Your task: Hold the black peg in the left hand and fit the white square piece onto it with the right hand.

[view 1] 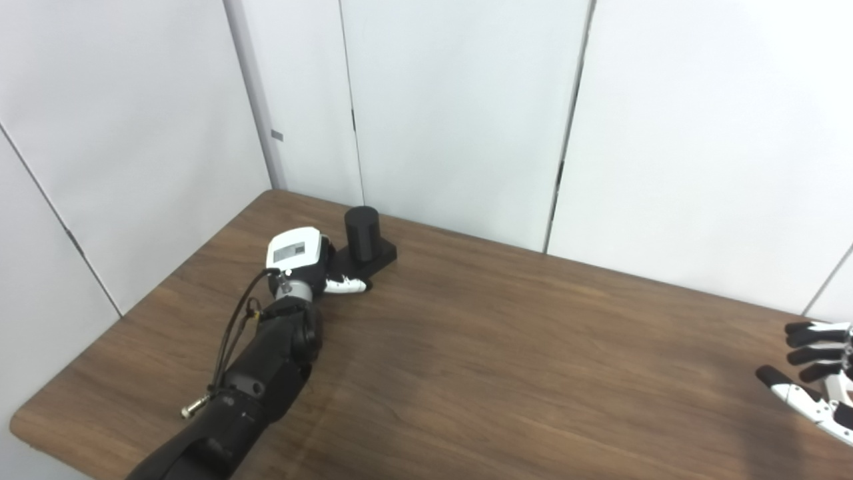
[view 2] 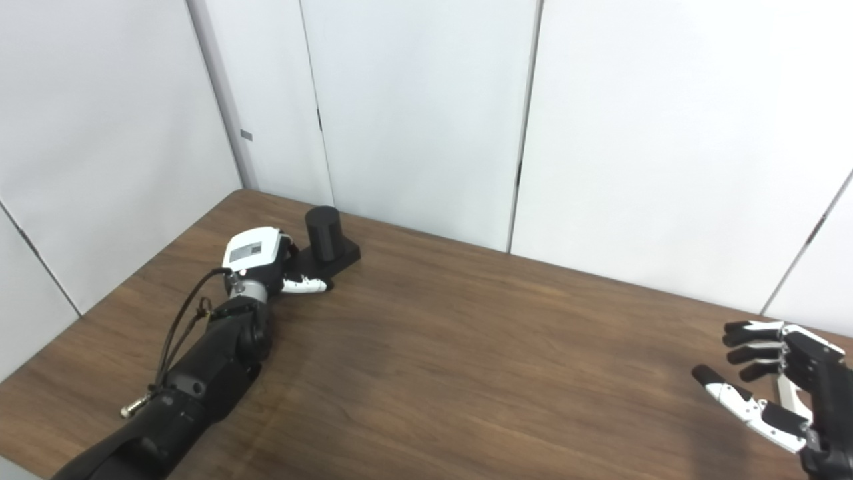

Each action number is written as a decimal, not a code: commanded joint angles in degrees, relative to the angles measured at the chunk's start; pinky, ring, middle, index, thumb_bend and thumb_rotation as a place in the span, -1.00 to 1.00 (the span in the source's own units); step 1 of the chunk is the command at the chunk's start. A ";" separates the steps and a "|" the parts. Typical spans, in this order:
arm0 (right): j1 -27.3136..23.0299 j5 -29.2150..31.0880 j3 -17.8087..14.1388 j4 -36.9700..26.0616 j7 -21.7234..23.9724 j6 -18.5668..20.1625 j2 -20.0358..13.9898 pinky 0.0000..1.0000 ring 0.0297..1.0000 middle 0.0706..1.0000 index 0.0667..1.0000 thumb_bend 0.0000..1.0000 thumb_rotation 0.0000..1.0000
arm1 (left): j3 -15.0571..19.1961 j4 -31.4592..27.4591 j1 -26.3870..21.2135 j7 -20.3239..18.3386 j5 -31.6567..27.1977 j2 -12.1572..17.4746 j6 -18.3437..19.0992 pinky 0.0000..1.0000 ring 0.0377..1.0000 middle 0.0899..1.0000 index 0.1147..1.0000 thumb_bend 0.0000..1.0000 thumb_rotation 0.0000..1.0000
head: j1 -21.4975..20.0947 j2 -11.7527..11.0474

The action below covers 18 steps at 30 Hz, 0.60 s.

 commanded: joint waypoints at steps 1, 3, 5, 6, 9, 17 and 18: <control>-2.19 -0.20 -0.38 -2.31 0.08 -0.54 -0.98 -0.21 0.00 0.21 -0.09 -0.01 -0.77 | -0.91 0.99 -0.95 1.20 -0.52 0.78 -1.47 0.59 0.85 0.82 0.27 0.73 -0.22 | -0.15 -0.02; -2.27 -0.13 -0.37 -2.29 0.00 -0.62 -0.86 -0.21 -0.01 0.20 -0.09 -0.01 -0.77 | -1.13 1.78 -1.03 1.95 -1.27 0.68 -2.76 0.54 0.82 0.80 0.25 0.73 -0.27 | -0.13 -0.06; -2.25 -0.10 -0.43 -2.21 -0.11 -0.70 -0.77 -0.22 -0.01 0.20 -0.09 -0.01 -0.77 | -1.35 1.86 -1.02 1.79 -2.39 0.71 -3.87 0.51 0.81 0.80 0.20 0.66 -0.39 | -0.18 0.05; -2.23 -0.28 -0.43 -2.29 -0.16 -0.59 -0.76 -0.22 -0.02 0.19 -0.09 -0.01 -0.77 | -1.39 1.82 -1.02 1.72 -3.04 0.72 -4.41 0.50 0.80 0.80 0.17 0.64 -0.46 | -0.28 0.21; -2.15 -0.44 -0.41 -2.28 -0.17 -0.84 -0.84 -0.23 -0.02 0.19 -0.09 -0.01 -0.77 | -1.40 1.12 -0.90 1.58 -4.59 0.55 -5.23 0.47 0.78 0.78 -0.04 0.35 -0.73 | -0.28 0.21; -2.13 -0.49 -0.46 -2.97 0.02 0.08 -0.69 -0.23 -0.02 0.19 -0.09 -0.01 -0.77 | -1.70 0.72 -0.29 2.10 -8.47 0.89 -11.39 0.49 0.75 0.68 -0.17 0.05 -0.89 | -0.59 0.79; -2.13 -0.60 -0.45 -3.01 -0.03 0.13 -0.67 -0.23 -0.02 0.19 -0.09 -0.01 -0.77 | -1.97 0.80 -0.10 2.26 -8.86 1.07 -13.03 0.47 0.73 0.66 -0.17 0.05 -0.89 | -0.83 0.85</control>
